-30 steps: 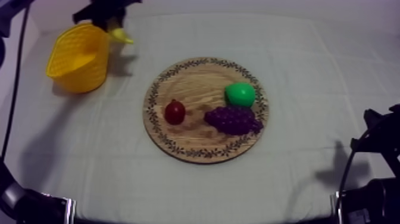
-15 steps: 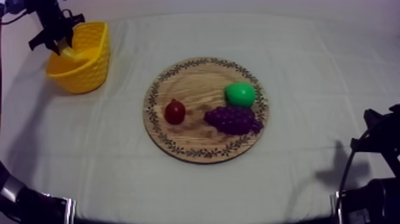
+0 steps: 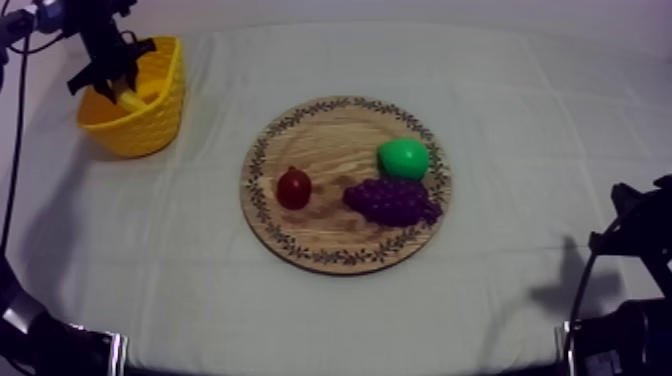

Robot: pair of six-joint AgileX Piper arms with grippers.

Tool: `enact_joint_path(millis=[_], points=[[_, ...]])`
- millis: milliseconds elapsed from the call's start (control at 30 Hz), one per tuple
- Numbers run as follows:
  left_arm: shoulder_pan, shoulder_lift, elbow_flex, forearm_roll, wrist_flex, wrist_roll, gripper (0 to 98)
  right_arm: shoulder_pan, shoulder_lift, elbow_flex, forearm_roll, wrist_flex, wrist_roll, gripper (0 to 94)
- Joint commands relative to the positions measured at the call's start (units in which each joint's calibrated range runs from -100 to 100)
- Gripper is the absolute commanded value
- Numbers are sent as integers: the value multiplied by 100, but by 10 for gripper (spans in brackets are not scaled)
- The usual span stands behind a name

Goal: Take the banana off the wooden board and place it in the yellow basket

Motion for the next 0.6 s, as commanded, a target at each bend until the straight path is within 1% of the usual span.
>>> enact_joint_path(millis=[0,100,133,233,300,467,500,567], points=[[-13,71,10,16,-83,-8,294,2,-2,-3,0,-3,2,3],[-32,148,47,49,-234,-32,304,2,-2,-3,0,-3,2,3],[-37,153,75,67,-312,-67,322,2,-2,-3,0,-3,2,3],[-20,119,191,122,-622,-278,425,2,-2,-3,0,-3,2,3],[-9,68,266,134,-742,-341,467,2,-2,-3,0,-3,2,3],[-15,-177,575,141,-1030,-288,506,2,-2,-3,0,-3,2,3],[-12,-247,666,144,-1127,-289,482,2,-2,-3,0,-3,2,3],[-8,-427,867,178,-1358,-367,302,2,-2,-3,0,-3,2,3]])
